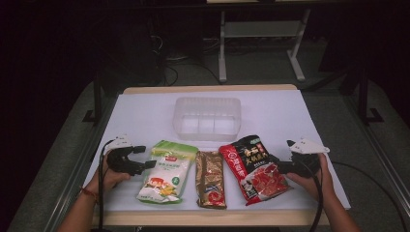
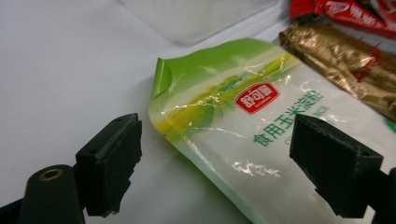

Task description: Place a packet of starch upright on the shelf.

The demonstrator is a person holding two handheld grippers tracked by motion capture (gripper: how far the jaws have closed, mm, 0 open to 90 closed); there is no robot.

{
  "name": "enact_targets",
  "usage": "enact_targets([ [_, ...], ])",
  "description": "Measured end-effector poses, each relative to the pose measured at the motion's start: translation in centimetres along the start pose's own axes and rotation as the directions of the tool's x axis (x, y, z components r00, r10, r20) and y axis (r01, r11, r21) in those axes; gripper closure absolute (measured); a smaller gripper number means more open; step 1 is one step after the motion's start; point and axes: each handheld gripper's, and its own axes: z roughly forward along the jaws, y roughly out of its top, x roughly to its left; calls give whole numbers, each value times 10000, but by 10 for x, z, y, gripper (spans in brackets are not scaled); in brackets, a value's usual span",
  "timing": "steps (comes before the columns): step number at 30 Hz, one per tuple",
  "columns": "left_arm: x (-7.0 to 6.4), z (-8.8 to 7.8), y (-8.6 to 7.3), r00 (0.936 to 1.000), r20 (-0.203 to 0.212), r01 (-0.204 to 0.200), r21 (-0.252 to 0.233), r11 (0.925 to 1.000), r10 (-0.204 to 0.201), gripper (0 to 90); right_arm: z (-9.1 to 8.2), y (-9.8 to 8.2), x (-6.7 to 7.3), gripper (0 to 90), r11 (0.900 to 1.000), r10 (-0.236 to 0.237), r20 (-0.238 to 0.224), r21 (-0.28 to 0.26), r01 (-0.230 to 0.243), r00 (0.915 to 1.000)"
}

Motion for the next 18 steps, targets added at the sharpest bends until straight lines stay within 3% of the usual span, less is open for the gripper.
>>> enact_targets([
  [7,11,23,11,9995,112,288,423,9987,-293,143,3,-1,2,202,9997,-118,-90,194,120,9999],
  [10,14,28,14,9993,-35,381,517,9979,-380,143,4,-2,1,202,9996,-149,-74,259,151,9999],
  [11,16,32,16,9988,151,457,584,9972,-466,143,4,-2,1,202,9996,-149,-74,259,151,9999],
  [18,17,46,22,9980,362,475,931,9945,-511,141,6,-3,3,206,9987,-179,-246,478,191,9995],
])
